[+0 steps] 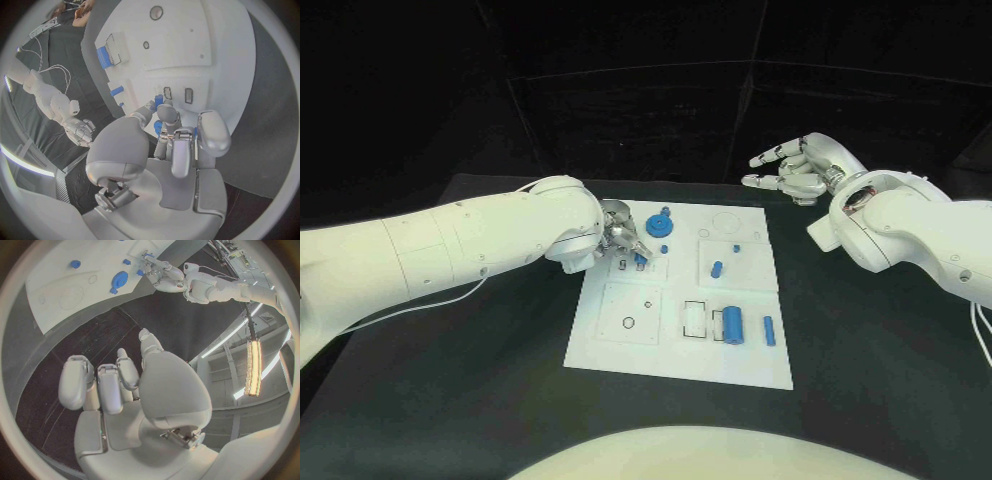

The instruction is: Assemble the parts on the task board

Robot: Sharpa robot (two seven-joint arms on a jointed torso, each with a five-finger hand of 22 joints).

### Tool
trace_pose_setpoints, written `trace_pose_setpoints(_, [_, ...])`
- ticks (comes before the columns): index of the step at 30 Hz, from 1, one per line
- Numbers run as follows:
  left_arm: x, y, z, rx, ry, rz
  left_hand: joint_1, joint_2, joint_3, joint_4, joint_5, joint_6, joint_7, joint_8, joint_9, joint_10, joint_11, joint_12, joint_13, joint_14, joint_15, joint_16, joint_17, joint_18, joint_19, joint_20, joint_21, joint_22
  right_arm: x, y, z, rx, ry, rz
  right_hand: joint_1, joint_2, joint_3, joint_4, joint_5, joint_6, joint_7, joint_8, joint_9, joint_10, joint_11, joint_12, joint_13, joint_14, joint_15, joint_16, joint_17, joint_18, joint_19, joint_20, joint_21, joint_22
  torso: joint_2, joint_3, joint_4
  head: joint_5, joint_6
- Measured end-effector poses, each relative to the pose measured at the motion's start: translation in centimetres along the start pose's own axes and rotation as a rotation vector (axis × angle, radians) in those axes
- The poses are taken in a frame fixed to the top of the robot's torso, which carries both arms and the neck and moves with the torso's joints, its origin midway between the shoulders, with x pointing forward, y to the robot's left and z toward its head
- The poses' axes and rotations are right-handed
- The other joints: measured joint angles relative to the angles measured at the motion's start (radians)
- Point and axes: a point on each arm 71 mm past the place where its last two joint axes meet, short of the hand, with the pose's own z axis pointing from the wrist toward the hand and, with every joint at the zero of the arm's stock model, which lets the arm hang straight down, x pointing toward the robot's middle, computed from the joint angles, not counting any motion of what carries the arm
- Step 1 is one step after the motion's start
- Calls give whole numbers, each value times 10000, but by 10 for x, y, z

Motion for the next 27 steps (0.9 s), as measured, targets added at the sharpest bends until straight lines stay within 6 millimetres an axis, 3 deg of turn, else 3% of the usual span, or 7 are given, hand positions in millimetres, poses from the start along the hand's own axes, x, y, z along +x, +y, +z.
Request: trace_pose_setpoints(27, [1,2,6,-240,500,751,-80,-80,179,-67,-49,-2,5,-25,16,2,8,0,-3,0,0,0,0,0,0,0,0,12,0,0,0,-4,7,3,0,0,0,0,0,0,0,0,0,0,0,0,2,0,0,0,0,-1,0,0,0,1,7,6,-4,-39,-36])
